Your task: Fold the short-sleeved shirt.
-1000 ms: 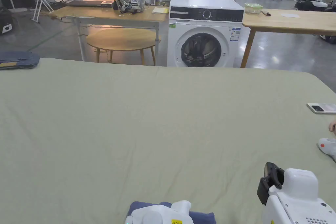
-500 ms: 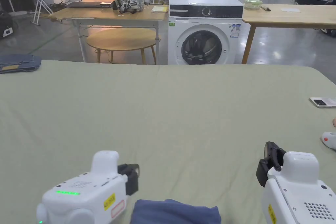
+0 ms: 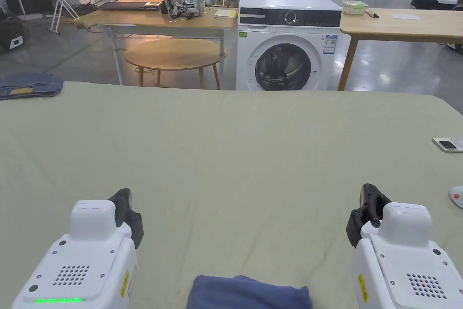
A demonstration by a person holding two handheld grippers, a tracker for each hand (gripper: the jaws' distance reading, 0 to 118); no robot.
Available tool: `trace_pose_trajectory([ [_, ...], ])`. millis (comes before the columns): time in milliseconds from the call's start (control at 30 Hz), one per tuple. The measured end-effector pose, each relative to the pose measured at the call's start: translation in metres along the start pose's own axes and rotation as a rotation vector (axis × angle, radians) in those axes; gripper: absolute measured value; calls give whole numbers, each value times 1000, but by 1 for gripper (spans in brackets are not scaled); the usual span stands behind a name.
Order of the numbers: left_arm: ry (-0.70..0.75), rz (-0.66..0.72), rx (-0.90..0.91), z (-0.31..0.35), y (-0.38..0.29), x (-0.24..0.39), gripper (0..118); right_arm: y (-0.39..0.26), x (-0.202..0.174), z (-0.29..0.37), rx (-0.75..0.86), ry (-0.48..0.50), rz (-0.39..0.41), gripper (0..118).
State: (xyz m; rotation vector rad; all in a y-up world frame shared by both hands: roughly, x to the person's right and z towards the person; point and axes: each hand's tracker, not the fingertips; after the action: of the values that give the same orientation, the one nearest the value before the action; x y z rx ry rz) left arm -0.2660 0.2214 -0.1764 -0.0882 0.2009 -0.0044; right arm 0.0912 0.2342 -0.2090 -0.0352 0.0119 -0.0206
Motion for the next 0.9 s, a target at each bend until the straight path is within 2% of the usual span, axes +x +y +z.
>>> trace_pose_trajectory([
  [67, 36, -46, 26, 3, 3, 2, 0, 2, -2, 1, 5, -1, 2, 0],
  [233, 37, -38, 53, 10, 8, 0, 0, 3, -6, 5, -16, 24, 28, 0],
  [400, 14, -15, 53, 16, 14, -6, 0, -22, -18, 29, -192, 145, 48, 0],
  [567, -25, -6, 12, 19, 10, -11, 0, -76, -42, 55, -431, 257, 84, 0],
  [667, -43, -7, -17, 23, 5, -15, 0, -105, -51, 60, -519, 263, 106, 0],
  [733, -58, -3, -39, 25, -1, -18, 0, -118, -53, 55, -565, 251, 94, 0],
  [833, -81, 15, -97, 29, -12, -23, 0, -129, -55, 42, -568, 189, 127, 0],
  [900, -104, 35, -141, 31, -21, -26, 0, -132, -53, 32, -574, 172, 106, 0],
])
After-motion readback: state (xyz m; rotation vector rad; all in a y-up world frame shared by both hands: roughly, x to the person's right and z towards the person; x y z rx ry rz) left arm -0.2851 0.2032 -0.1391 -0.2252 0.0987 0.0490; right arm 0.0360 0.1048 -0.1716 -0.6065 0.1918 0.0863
